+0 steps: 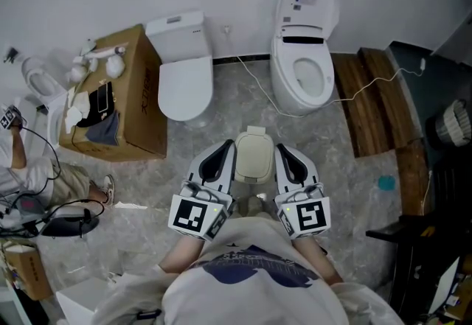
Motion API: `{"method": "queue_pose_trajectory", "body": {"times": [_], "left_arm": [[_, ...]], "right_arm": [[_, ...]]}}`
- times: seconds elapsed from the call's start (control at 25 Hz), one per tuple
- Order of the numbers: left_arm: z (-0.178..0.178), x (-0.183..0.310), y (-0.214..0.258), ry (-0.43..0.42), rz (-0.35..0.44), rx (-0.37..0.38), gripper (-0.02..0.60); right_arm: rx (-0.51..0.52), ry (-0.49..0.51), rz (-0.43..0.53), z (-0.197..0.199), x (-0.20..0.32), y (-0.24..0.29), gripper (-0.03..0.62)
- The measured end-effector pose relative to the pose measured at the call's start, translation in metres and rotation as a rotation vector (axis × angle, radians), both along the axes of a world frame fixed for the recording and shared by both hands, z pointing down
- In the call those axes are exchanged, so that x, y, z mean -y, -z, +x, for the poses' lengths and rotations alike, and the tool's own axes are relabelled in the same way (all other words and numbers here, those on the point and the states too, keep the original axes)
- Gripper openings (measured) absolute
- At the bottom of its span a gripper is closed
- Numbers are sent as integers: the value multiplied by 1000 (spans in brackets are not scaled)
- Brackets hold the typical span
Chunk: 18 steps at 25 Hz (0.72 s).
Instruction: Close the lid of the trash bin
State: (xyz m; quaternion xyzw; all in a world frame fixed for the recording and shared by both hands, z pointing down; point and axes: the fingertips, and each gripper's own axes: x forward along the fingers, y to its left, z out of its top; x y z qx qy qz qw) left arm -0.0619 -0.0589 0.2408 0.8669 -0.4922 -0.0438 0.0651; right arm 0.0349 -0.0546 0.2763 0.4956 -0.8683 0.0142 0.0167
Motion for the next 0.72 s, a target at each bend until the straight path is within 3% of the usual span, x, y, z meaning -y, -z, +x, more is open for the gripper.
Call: {"method": "queue_pose_trajectory", "body": {"times": [0.44,0.72], "left_arm": [[-6,3,0,5,-1,-10,-2],[-9,4,1,13,6,-14,-2]], "right_arm": [[1,-12,22,-1,1,7,9],[-58,-39,47,-4,0,9,6]]}}
